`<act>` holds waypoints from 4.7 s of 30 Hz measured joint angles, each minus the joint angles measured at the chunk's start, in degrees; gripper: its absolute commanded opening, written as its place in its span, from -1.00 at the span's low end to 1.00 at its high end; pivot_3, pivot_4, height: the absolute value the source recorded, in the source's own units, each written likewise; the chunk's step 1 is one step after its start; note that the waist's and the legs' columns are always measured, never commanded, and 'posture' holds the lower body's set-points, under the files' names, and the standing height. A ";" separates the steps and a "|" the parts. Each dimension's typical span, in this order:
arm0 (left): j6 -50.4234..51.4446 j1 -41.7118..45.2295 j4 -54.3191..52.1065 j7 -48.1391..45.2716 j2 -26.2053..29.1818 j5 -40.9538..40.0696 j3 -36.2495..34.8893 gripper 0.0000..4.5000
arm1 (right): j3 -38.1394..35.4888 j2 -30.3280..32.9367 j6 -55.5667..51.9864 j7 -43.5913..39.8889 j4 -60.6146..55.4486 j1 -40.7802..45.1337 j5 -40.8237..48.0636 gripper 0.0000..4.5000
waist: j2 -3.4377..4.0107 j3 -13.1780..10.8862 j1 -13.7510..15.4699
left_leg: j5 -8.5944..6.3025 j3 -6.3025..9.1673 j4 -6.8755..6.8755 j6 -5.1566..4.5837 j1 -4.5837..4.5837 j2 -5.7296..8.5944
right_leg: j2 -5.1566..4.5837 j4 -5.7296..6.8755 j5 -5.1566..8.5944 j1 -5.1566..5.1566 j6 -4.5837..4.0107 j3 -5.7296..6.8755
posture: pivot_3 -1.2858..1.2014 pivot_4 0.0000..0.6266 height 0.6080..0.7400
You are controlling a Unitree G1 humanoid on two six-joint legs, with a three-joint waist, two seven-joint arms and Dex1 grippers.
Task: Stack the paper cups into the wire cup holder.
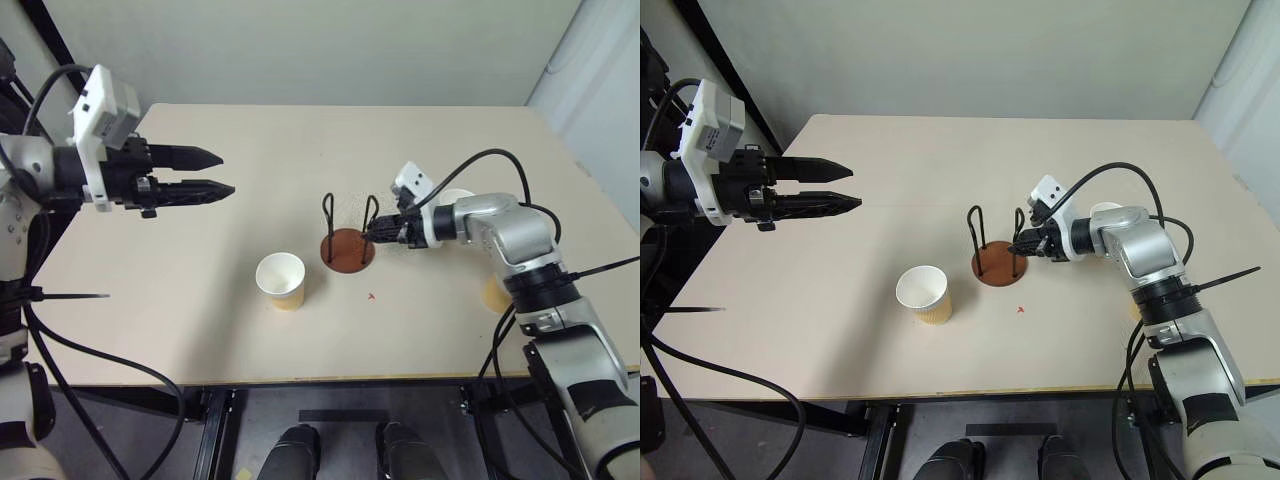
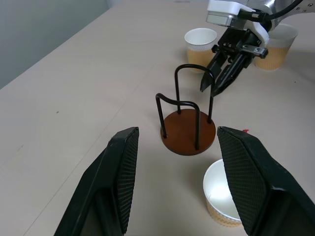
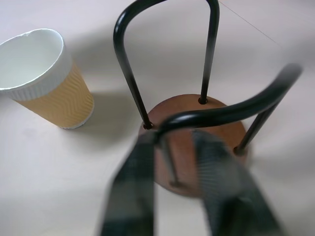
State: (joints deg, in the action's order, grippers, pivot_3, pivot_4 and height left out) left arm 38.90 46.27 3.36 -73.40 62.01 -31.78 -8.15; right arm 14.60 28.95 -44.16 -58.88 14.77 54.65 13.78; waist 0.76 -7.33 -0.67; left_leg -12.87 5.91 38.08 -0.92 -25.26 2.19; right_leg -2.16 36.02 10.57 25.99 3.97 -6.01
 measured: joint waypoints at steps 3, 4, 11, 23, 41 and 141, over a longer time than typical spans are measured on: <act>0.00 0.00 0.20 -0.05 -0.05 -0.03 0.24 0.22 | -0.53 0.70 -1.28 -0.14 -1.98 -0.25 0.22 -0.98 | -0.01 0.00 0.01 | 0.00 0.02 0.00 0.01 -0.03 0.00 | 0.00 0.00 0.00 0.01 -0.02 0.04 | 0.03 -0.52 1.00; 0.01 0.00 0.18 -0.11 -0.07 -0.10 0.27 0.22 | -0.53 1.27 -1.77 -0.32 -2.81 -0.66 0.48 -0.98 | 0.00 0.00 0.07 | 0.02 0.03 0.00 0.04 -0.04 0.00 | 0.00 0.00 0.00 0.01 -0.02 0.04 | 0.03 -0.52 1.00; 2.55 -4.92 -5.05 -1.84 0.10 -2.36 0.27 0.22 | -0.55 11.45 -7.57 -5.73 -17.17 -6.13 4.37 -0.98 | -0.03 0.01 0.17 | 0.24 0.01 0.05 0.51 -0.19 0.00 | -0.01 -0.11 0.03 0.02 -0.03 0.08 | 0.03 -0.52 1.00; 2.92 -2.28 -6.58 -2.61 -0.47 -2.76 2.85 0.22 | -0.81 20.45 -5.97 -8.05 -22.94 -11.48 6.03 -0.98 | -0.04 0.02 0.17 | 0.14 0.07 0.09 -0.03 -0.12 0.01 | -0.01 0.01 -0.11 0.00 0.01 0.04 | 0.03 -0.52 1.00; 1.27 3.95 -2.01 -5.19 -3.01 -0.23 6.96 0.22 | -0.85 26.18 -1.47 -8.08 -21.64 -17.23 2.87 -0.08 | -0.14 0.07 0.48 | 0.16 0.06 0.16 -0.06 -0.13 0.03 | -0.02 -0.06 -0.22 -0.05 0.20 -0.01 | 0.03 -0.52 1.00; -1.53 8.52 0.46 -7.02 -6.58 2.07 8.95 0.22 | 2.57 29.40 22.85 -33.15 -28.80 3.42 -12.75 -0.98 | -0.05 0.02 0.62 | 0.72 1.32 0.05 0.51 -0.63 0.01 | -0.07 -0.04 -0.30 0.06 -0.40 1.35 | 0.03 -0.52 1.00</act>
State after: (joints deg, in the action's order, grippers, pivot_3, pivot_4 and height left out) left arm 37.36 54.80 3.82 -80.42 55.43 -29.71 0.80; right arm 17.17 58.35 -21.31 -92.04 -14.03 58.08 1.03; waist 0.71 -7.31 -0.05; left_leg -12.15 7.23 38.13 -0.41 -25.89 2.21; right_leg -2.23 35.98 10.27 26.05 3.57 -4.66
